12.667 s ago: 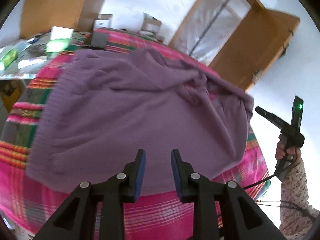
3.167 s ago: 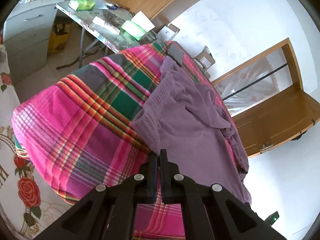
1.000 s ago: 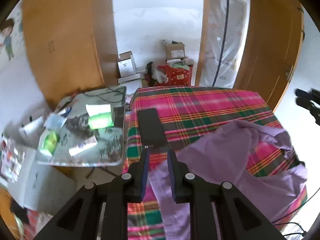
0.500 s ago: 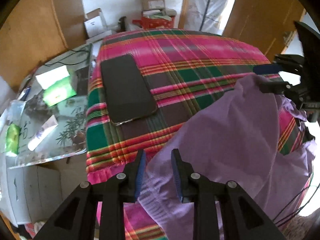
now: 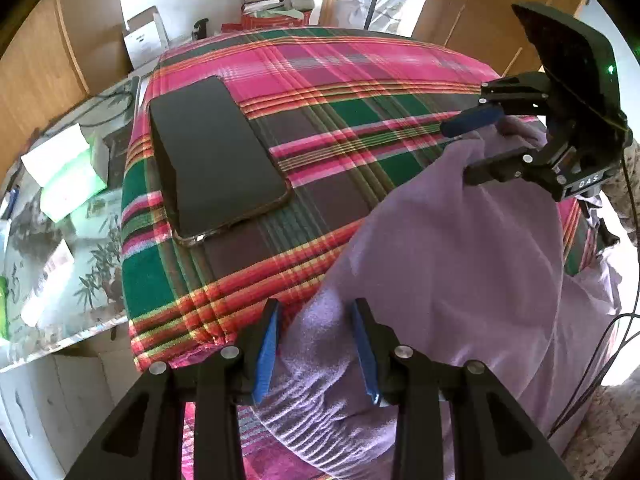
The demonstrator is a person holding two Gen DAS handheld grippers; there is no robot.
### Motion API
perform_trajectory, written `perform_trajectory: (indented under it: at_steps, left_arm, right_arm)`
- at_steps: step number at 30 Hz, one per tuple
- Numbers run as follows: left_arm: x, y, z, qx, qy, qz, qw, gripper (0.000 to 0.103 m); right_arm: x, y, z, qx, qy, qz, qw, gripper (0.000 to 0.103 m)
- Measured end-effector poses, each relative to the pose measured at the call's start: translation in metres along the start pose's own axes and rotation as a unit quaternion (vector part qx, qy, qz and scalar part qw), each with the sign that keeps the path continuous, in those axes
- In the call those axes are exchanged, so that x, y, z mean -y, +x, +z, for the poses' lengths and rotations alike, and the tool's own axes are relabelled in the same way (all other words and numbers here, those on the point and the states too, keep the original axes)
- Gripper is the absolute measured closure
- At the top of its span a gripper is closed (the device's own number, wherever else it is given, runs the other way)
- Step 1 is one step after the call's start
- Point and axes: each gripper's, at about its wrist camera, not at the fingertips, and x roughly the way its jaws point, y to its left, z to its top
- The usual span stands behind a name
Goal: Fold clothes
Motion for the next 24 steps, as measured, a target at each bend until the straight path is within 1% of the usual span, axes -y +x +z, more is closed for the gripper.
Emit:
perform_trajectory:
  at_steps: [1,2,3,4,5,6,7,9,10,11,14,17,20,24]
  left_arm:
    - [0.000,0.000,-0.001,0.000,-0.002,-0.002,1.0000,0.067]
    - [0.000,0.000,-0.002,0.001,-0.004,-0.001,1.0000,0.067]
    - [0.001,0.000,-0.003,0.000,-0.004,0.001,1.0000,0.070]
    - [0.001,0.000,-0.004,0.000,-0.004,0.002,1.0000,0.073]
    - [0.002,0.000,-0.005,0.000,-0.004,0.003,1.0000,0.078]
    - [0.001,-0.001,-0.006,0.000,-0.004,0.003,1.0000,0.083]
    - [0.001,-0.001,-0.006,0.001,-0.006,0.003,1.0000,0.085]
    - [-0.002,-0.001,-0.005,0.004,-0.013,0.005,0.9999,0.096]
    - [-0.003,-0.002,-0.005,0.005,-0.017,0.006,0.9998,0.096]
    - [-0.005,-0.003,-0.005,0.008,-0.021,0.009,0.9997,0.098]
    - [-0.011,-0.010,-0.001,0.024,-0.037,0.023,0.9987,0.099]
    - [-0.025,-0.018,0.000,0.049,-0.071,0.023,0.9960,0.099]
    - [-0.039,-0.024,-0.001,0.062,-0.097,0.024,0.9931,0.100]
    - [-0.045,-0.019,-0.002,0.058,-0.110,0.033,0.9917,0.100]
  right_arm:
    - [0.001,0.000,0.000,0.001,0.001,-0.002,1.000,0.063]
    - [0.001,0.000,0.000,0.001,0.002,-0.005,1.000,0.076]
    - [0.002,0.000,0.000,0.001,0.004,-0.008,1.000,0.080]
    - [0.003,0.000,0.000,0.001,0.005,-0.011,1.000,0.088]
    - [0.002,0.001,0.000,-0.001,0.004,-0.010,1.000,0.094]
    - [0.002,0.002,0.000,-0.002,0.004,-0.010,1.000,0.095]
    - [0.002,0.003,0.000,-0.003,0.003,-0.010,1.000,0.095]
    - [0.000,0.003,0.000,0.000,0.000,-0.012,1.000,0.098]
    - [0.000,0.002,0.001,0.005,0.001,-0.018,1.000,0.099]
    - [0.000,0.001,0.001,0.010,0.002,-0.024,1.000,0.100]
    - [-0.001,-0.005,0.005,0.036,0.005,-0.048,0.998,0.100]
    - [-0.001,-0.008,0.012,0.057,0.012,-0.072,0.996,0.101]
    - [-0.003,-0.003,0.018,0.060,0.011,-0.089,0.994,0.101]
    - [-0.003,0.008,0.025,0.062,0.013,-0.105,0.992,0.101]
